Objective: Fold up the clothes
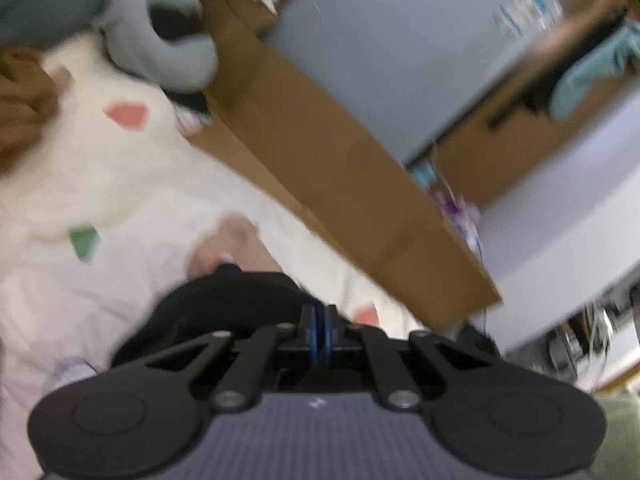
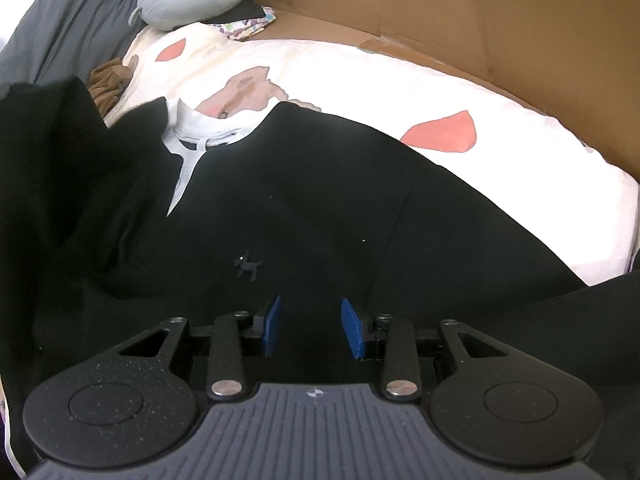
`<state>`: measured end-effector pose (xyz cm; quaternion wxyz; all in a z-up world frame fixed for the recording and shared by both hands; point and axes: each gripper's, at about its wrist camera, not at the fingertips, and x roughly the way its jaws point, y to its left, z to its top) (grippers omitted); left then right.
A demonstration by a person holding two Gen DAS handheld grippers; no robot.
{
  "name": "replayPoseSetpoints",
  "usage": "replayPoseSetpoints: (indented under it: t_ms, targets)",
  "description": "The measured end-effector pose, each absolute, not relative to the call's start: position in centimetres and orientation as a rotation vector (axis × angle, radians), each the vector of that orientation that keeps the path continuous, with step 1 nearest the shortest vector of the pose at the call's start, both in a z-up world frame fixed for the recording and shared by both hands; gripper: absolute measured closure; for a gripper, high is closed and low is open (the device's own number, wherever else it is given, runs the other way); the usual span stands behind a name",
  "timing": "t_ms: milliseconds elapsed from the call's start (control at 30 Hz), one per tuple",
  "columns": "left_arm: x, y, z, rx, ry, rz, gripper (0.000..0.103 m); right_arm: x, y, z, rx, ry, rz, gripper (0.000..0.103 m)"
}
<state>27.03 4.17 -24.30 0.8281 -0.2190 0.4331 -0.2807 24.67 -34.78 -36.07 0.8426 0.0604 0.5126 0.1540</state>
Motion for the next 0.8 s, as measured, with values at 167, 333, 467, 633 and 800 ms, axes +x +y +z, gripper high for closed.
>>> replayPoseSetpoints:
  t_ms: [167, 333, 467, 633, 800]
  targets:
    - [25.5, 1.1, -28.3, -0.417, 1.06, -0.691, 0.1, 24.5, -34.9, -36.3, 0.134, 1.085, 0.322, 0.063]
    - [24.5, 0.1, -31.2, -0.403, 1.148, -0.7, 0.099, 24.1, -35.4, -36.7, 0.148, 1.094, 0.315, 0.063]
    - [24.1, 0.3, -32.4, -0.411, 1.198, -0.688, 0.097, 23.9, -35.5, -36.7, 0.152, 1.097, 0.316, 0.063]
    - [23.3, 1.3, -32.5, -0.408, 1.21, -0.661, 0.088, 23.7, -35.2, -36.4, 0.159, 1.091, 0.33, 0.063]
    - [22.7, 3.3, -31.3, -0.426, 1.204, -0.641, 0.078, 23.4, -34.2, -35.9, 0.148, 1.082, 0.377, 0.063]
